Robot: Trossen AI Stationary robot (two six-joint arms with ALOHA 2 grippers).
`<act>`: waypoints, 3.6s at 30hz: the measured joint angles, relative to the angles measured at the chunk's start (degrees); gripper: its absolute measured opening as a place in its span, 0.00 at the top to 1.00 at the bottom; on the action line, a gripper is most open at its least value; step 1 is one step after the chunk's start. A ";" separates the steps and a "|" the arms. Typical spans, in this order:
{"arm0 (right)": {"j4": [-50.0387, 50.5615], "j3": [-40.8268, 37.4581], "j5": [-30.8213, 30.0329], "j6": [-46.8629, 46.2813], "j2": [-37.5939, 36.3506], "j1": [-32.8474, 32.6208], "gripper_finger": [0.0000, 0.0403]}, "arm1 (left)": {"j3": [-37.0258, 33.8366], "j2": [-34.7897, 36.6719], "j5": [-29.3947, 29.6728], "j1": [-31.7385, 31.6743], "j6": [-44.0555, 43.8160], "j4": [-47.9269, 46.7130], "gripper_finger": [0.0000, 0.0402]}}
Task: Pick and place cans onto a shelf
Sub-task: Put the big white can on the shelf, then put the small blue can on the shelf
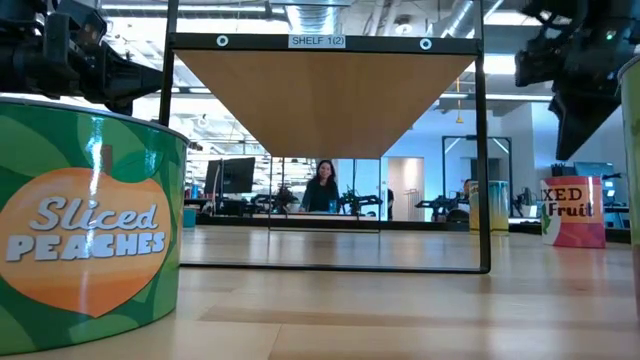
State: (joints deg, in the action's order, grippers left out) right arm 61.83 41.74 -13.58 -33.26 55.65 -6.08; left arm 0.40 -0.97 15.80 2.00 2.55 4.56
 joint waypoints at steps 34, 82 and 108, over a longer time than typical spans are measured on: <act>4.58 24.05 -5.89 11.88 14.15 1.75 0.98 | 0.00 -0.02 -0.17 0.00 -0.36 0.13 1.00; 17.33 77.61 3.15 63.31 55.15 20.14 0.85 | 0.00 -0.02 -0.18 0.00 -0.12 2.36 1.00; 18.55 80.78 -1.11 55.11 53.71 13.50 0.84 | -0.01 -0.02 0.12 0.00 5.03 3.37 1.00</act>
State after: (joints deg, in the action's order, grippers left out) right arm 80.38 122.51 -14.69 21.85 109.36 7.42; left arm 0.39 -0.99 15.91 2.00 7.58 7.93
